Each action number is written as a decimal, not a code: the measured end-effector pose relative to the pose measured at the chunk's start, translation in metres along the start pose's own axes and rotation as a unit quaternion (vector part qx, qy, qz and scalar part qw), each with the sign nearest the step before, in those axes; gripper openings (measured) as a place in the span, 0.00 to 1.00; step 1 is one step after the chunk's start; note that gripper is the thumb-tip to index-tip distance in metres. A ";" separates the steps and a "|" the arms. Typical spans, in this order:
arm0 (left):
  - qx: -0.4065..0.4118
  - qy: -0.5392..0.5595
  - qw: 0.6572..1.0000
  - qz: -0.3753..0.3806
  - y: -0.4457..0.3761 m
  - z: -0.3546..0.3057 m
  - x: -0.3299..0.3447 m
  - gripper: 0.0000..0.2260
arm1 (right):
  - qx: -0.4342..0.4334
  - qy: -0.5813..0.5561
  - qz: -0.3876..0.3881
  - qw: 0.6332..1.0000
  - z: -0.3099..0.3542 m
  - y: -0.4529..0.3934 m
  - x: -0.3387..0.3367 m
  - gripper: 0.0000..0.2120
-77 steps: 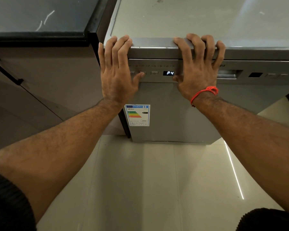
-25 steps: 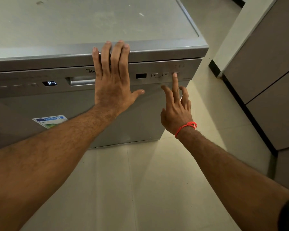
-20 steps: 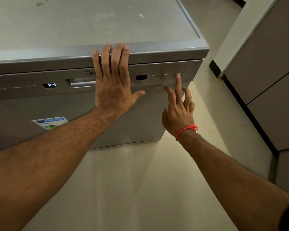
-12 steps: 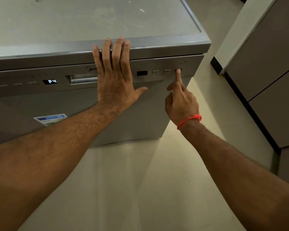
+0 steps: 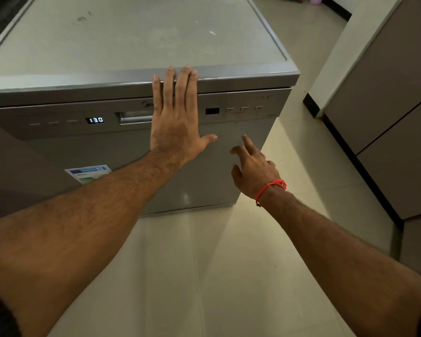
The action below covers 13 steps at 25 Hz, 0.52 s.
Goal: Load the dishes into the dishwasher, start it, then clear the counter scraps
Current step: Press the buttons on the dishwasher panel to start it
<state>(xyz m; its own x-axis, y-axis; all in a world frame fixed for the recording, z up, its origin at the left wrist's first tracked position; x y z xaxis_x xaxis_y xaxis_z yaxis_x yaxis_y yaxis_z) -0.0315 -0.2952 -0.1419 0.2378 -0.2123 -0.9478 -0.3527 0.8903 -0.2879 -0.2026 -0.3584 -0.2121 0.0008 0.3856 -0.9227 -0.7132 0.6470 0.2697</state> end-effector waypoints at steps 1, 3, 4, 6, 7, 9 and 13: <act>0.002 0.003 1.000 0.004 -0.001 -0.001 -0.001 0.60 | -0.001 -0.003 -0.003 1.000 0.001 0.000 0.001 0.21; 0.007 0.004 1.000 0.009 0.001 -0.001 -0.001 0.60 | -0.016 -0.008 -0.023 1.000 0.011 0.000 -0.001 0.22; 0.011 0.007 1.000 0.011 0.001 0.000 -0.001 0.59 | -0.027 -0.011 -0.041 0.999 0.016 -0.002 -0.005 0.24; 0.025 0.027 0.999 0.019 0.000 0.002 -0.005 0.57 | -0.047 -0.024 -0.080 0.995 0.030 -0.005 -0.016 0.26; 0.038 0.044 0.998 0.025 0.001 0.004 -0.008 0.56 | -0.060 -0.030 -0.100 0.993 0.037 -0.006 -0.021 0.27; 0.077 0.093 0.992 0.031 0.008 0.012 -0.014 0.52 | -0.091 -0.048 -0.142 0.985 0.054 -0.008 -0.031 0.29; 0.073 0.150 0.986 0.005 0.059 0.083 -0.023 0.43 | -0.181 -0.052 -0.184 0.965 0.093 -0.013 -0.039 0.31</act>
<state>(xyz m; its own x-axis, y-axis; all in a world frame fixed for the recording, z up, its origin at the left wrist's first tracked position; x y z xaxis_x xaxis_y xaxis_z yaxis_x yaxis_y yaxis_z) 0.0177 -0.2043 -0.1257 -0.0503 -0.2934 -0.9547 -0.2151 0.9366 -0.2765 -0.1277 -0.3206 -0.1536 0.3580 0.2496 -0.8998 -0.8491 0.4880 -0.2025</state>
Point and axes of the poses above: each hand's wrist, its own y-axis away from the middle knuckle, its own x-axis out of the palm, z = x × y, the point moved 5 cm from there along -y, towards the middle knuckle, and after that the axes turned 15 degrees about z, right-handed, at the moved point
